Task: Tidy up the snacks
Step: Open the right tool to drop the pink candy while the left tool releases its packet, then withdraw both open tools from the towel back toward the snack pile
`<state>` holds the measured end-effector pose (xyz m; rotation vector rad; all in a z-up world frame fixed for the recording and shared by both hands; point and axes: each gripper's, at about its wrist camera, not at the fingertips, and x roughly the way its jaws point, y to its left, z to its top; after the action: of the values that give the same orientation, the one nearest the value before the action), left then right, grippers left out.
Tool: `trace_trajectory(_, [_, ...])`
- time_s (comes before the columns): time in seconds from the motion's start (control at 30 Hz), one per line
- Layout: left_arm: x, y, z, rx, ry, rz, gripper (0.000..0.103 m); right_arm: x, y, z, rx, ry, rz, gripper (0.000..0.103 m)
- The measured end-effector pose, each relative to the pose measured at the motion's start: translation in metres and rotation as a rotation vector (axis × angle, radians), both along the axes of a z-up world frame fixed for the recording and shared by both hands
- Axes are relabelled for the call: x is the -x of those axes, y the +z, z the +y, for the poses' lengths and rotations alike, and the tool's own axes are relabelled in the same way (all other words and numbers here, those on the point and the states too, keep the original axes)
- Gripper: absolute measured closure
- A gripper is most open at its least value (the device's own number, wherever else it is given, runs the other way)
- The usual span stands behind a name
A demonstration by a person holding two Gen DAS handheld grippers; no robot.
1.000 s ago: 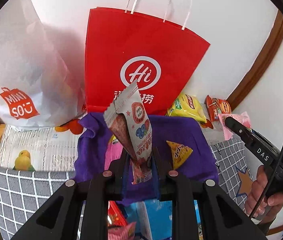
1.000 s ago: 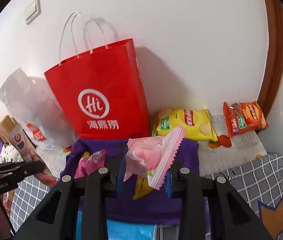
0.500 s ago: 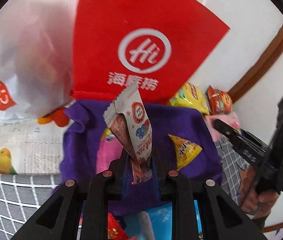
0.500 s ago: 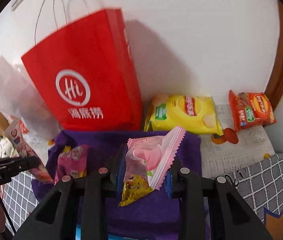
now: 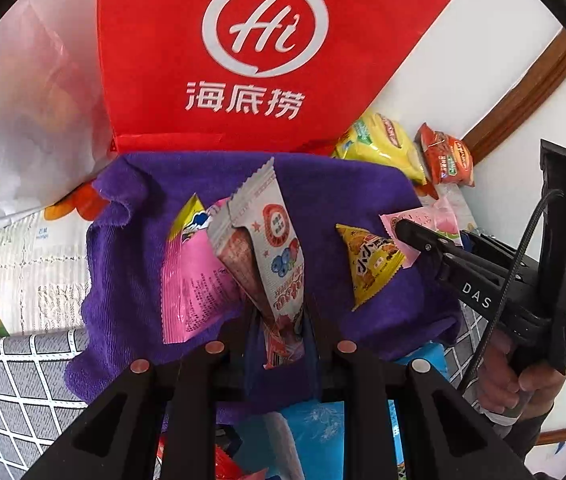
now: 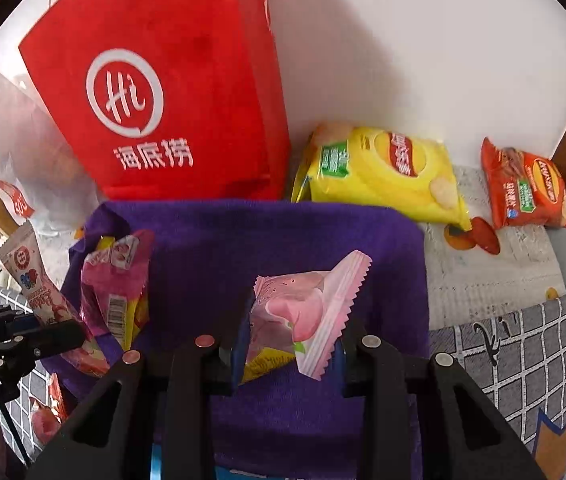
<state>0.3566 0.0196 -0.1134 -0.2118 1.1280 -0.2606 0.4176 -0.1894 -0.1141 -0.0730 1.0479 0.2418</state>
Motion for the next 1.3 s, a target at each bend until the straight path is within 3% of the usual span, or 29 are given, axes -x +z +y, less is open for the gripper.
trace_trajectory(0.23, [-0.004, -0.009, 0.001, -0.01, 0.006, 0.023, 0.083, 0.002, 0.0, 0.006, 0.008, 0.025, -0.003, 0.065])
trace_trajectory(0.4, [-0.007, -0.013, -0.001, -0.02, 0.017, 0.037, 0.083, 0.005, 0.003, 0.013, 0.01, 0.066, -0.011, 0.048])
trace_trajectory(0.57, [-0.008, -0.013, 0.001, -0.02, 0.017, 0.038, 0.082, 0.011, 0.013, 0.018, 0.009, 0.082, -0.056, 0.04])
trace_trajectory(0.6, [-0.008, -0.013, 0.001, -0.019, 0.013, 0.038, 0.08, 0.012, 0.015, 0.017, 0.002, 0.082, -0.063, 0.04])
trace_trajectory(0.67, [-0.009, -0.011, 0.002, -0.025, 0.012, 0.042, 0.054, 0.014, 0.02, 0.017, -0.012, 0.081, -0.077, 0.04])
trace_trajectory(0.73, [-0.008, -0.006, 0.003, -0.037, 0.025, 0.011, 0.046, 0.016, 0.025, 0.016, -0.02, 0.076, -0.095, 0.04])
trace_trajectory(1.0, [0.001, 0.013, 0.01, -0.048, 0.033, -0.061, 0.046, 0.023, 0.045, 0.012, -0.042, 0.022, -0.146, 0.04])
trace_trajectory(1.17, [0.016, 0.039, 0.011, -0.083, 0.051, -0.164, 0.046, 0.036, 0.06, 0.014, 0.002, -0.025, -0.178, 0.039])
trace_trajectory(1.3, [0.031, 0.062, 0.009, -0.104, 0.049, -0.243, 0.046, 0.057, 0.074, 0.008, 0.027, -0.071, -0.204, 0.025])
